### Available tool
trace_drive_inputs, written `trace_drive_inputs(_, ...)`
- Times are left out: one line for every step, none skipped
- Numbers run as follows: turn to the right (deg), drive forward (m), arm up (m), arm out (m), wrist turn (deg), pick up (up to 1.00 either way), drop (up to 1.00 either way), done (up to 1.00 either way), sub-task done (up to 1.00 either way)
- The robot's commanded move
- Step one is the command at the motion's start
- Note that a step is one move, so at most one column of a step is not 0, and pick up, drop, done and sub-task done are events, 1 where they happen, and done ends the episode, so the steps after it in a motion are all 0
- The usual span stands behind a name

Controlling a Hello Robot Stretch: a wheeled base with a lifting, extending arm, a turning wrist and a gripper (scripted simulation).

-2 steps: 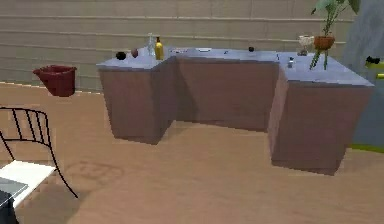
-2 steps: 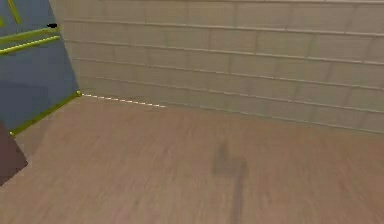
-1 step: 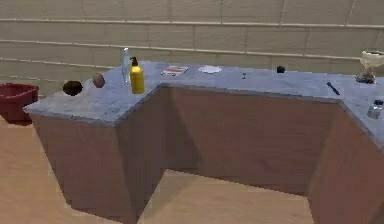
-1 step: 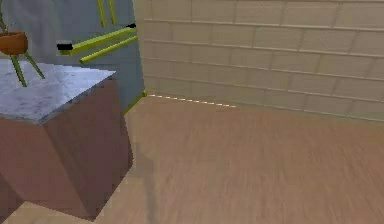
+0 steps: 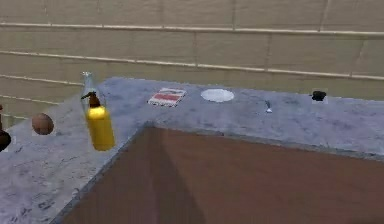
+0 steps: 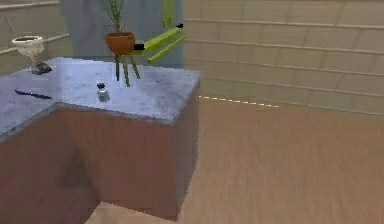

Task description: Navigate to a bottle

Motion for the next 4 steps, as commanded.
trace_drive_inputs(-24.0,0.0,0.0,0.0,0.0,0.0,0.0,0.0,0.0)
trace_drive_inputs(-3.0,0.0,0.0,0.0,0.0,0.0,0.0,0.0,0.0)
trace_drive_inputs(0.0,1.0,0.0,0.0,0.0,0.0,0.0,0.0,0.0)
trace_drive_inputs(0.0,0.0,0.0,0.0,0.0,0.0,0.0,1.0,0.0)
